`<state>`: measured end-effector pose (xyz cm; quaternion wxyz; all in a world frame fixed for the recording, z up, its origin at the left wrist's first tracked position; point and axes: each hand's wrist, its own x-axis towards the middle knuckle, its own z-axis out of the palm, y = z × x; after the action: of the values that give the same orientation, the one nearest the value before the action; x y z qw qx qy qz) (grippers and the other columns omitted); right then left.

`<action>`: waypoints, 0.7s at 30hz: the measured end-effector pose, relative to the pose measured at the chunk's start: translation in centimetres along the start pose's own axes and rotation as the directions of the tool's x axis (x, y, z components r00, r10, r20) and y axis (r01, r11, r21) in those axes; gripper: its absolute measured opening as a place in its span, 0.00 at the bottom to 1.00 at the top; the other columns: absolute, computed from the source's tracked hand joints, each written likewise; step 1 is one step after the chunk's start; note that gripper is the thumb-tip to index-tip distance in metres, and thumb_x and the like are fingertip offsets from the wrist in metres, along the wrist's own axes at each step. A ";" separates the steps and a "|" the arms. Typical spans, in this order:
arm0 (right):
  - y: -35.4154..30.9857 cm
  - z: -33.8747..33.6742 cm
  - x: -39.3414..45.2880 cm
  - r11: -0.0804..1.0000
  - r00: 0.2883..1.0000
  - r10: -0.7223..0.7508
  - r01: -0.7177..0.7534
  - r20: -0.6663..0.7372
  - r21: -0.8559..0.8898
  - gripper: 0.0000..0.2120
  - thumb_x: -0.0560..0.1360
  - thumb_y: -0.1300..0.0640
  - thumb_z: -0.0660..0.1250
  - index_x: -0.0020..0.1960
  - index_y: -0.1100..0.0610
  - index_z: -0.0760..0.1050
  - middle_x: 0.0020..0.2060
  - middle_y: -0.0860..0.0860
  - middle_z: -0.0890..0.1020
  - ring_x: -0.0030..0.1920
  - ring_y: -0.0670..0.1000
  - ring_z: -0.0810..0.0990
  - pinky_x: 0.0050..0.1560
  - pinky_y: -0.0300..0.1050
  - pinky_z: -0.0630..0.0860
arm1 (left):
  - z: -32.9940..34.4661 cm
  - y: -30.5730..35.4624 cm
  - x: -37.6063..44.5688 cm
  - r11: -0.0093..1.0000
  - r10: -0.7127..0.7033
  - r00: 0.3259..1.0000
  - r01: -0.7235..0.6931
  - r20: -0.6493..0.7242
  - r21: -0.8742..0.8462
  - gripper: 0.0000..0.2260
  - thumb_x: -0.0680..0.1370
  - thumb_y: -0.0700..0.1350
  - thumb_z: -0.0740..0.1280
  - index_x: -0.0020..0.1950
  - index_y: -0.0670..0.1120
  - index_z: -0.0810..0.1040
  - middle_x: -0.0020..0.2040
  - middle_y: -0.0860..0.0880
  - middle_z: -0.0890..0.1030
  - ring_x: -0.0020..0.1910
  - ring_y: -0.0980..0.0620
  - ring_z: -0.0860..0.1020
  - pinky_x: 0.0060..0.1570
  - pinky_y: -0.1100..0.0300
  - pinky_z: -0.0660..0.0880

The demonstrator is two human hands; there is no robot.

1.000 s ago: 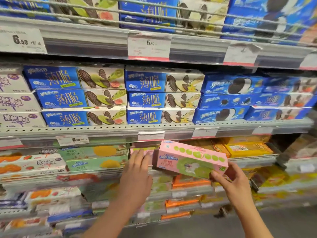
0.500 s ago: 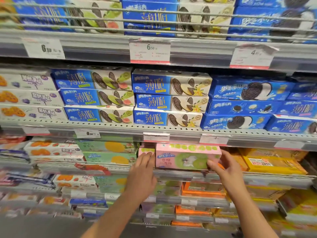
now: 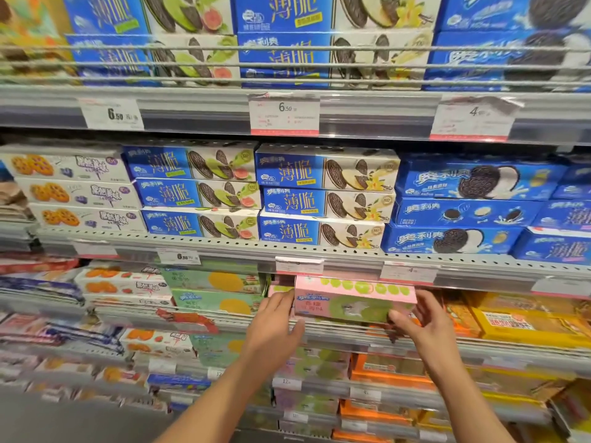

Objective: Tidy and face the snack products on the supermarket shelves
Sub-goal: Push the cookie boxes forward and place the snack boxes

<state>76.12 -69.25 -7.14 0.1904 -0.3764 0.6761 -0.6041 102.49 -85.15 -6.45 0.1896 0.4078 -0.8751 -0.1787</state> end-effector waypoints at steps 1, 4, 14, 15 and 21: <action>-0.3 0.1 0.2 1.000 1.000 -0.009 0.009 -0.003 -0.015 0.23 0.67 0.50 0.80 0.59 0.40 0.77 0.56 0.39 0.83 0.57 0.38 0.80 0.52 0.34 0.76 | -0.1 0.3 -0.1 0.998 -0.028 1.000 0.027 -0.009 -0.056 0.23 0.79 0.56 0.61 0.75 0.60 0.64 0.66 0.63 0.70 0.63 0.62 0.65 0.61 0.61 0.66; -1.1 0.6 0.7 0.997 0.999 -0.033 0.033 0.005 -0.063 0.21 0.69 0.50 0.79 0.57 0.35 0.77 0.53 0.33 0.83 0.54 0.34 0.81 0.46 0.26 0.76 | -0.6 1.1 -0.7 0.943 -0.142 0.989 0.124 -0.035 -0.310 0.23 0.78 0.53 0.63 0.73 0.66 0.65 0.64 0.69 0.72 0.61 0.67 0.67 0.60 0.61 0.67; -2.1 5.7 0.2 0.984 0.992 -0.062 0.043 -0.109 -0.170 0.17 0.74 0.47 0.75 0.59 0.46 0.74 0.51 0.39 0.83 0.53 0.35 0.80 0.47 0.31 0.76 | -0.9 3.1 -1.8 0.722 -0.357 0.932 0.235 -0.060 -0.651 0.29 0.75 0.44 0.64 0.62 0.79 0.62 0.62 0.67 0.67 0.51 0.73 0.73 0.43 0.71 0.72; -2.3 6.0 0.1 0.982 0.990 -0.075 0.052 -0.119 -0.182 0.16 0.74 0.47 0.75 0.59 0.46 0.74 0.51 0.38 0.82 0.53 0.35 0.80 0.47 0.31 0.76 | -0.8 3.0 -1.6 0.731 -0.352 0.935 0.245 -0.044 -0.637 0.30 0.76 0.45 0.65 0.65 0.77 0.61 0.62 0.64 0.66 0.50 0.73 0.73 0.36 0.74 0.71; -2.0 5.8 -0.6 0.914 0.990 -0.134 0.107 -0.043 -0.392 0.23 0.78 0.46 0.69 0.69 0.57 0.74 0.61 0.51 0.76 0.61 0.52 0.76 0.60 0.53 0.75 | -1.0 2.6 -0.4 0.761 -0.347 0.936 0.315 0.055 -0.567 0.37 0.76 0.51 0.67 0.76 0.68 0.49 0.64 0.65 0.58 0.51 0.63 0.75 0.37 0.75 0.70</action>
<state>81.15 -72.69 -6.47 0.0509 -0.4263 0.7641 -0.4814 101.51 -83.46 -4.49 0.2908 0.4856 -0.6907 -0.4502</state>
